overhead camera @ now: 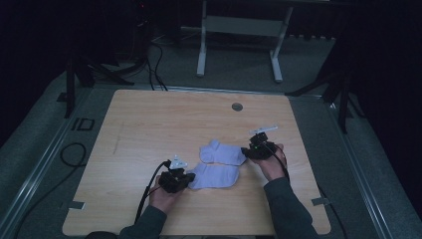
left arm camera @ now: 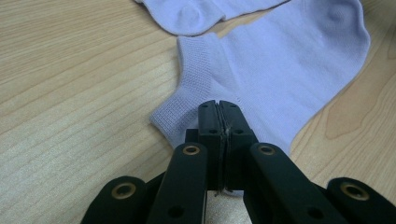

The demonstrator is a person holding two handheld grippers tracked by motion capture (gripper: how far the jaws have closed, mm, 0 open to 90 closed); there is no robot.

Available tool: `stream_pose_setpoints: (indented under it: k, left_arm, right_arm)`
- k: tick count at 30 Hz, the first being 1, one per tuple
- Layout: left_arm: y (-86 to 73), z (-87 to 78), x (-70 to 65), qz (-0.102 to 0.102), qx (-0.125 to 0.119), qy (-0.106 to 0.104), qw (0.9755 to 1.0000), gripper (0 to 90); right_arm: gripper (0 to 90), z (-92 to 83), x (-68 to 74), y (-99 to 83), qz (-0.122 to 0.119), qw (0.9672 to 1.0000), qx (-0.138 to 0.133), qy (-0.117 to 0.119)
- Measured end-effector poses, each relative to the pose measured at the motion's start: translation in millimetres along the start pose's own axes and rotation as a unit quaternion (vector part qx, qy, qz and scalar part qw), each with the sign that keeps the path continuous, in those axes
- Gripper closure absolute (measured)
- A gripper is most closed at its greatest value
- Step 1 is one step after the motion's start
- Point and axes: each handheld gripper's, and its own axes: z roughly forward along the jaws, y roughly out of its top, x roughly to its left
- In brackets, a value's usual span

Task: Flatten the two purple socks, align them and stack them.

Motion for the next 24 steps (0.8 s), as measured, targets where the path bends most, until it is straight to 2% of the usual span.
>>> stream_pose_setpoints:
  k: [5,7,9,10,13,16,23,24]
  left_arm:
    - [0.1,0.2,-0.1,0.000,0.000,0.000,1.0000,88.4]
    - [0.2,0.2,-0.2,0.001,0.000,0.000,1.0000,88.4]
    - [0.2,0.2,-0.1,0.001,0.000,0.000,1.0000,88.3]
    - [0.2,0.2,-0.1,0.001,0.000,0.000,1.0000,88.3]
    - [0.1,0.2,-0.4,0.001,0.000,0.000,1.0000,88.2]
    - [0.1,0.2,-0.5,0.001,0.000,0.000,1.0000,88.0]
    - [0.2,0.1,-0.2,0.002,0.001,-0.001,1.0000,87.6]
    - [0.2,0.1,-0.3,0.001,0.000,-0.001,1.0000,87.6]
  right_arm:
    - [55.7,-0.9,12.6,13.7,-0.029,0.9994,-0.011,0.019]
    - [55.7,2.8,21.3,18.7,-0.050,0.9981,-0.012,0.035]
    - [56.1,10.6,35.1,25.6,-0.083,0.9953,-0.010,0.049]
    - [56.1,10.6,35.1,25.6,-0.083,0.9953,-0.010,0.049]
    - [56.4,19.3,48.9,32.4,-0.105,0.9923,-0.005,0.065]
    - [56.3,29.5,62.2,38.3,-0.133,0.9880,0.001,0.079]
    - [52.3,58.9,77.3,44.0,-0.147,0.9841,0.037,0.092]
    - [52.3,58.9,77.3,44.0,-0.147,0.9841,0.037,0.092]
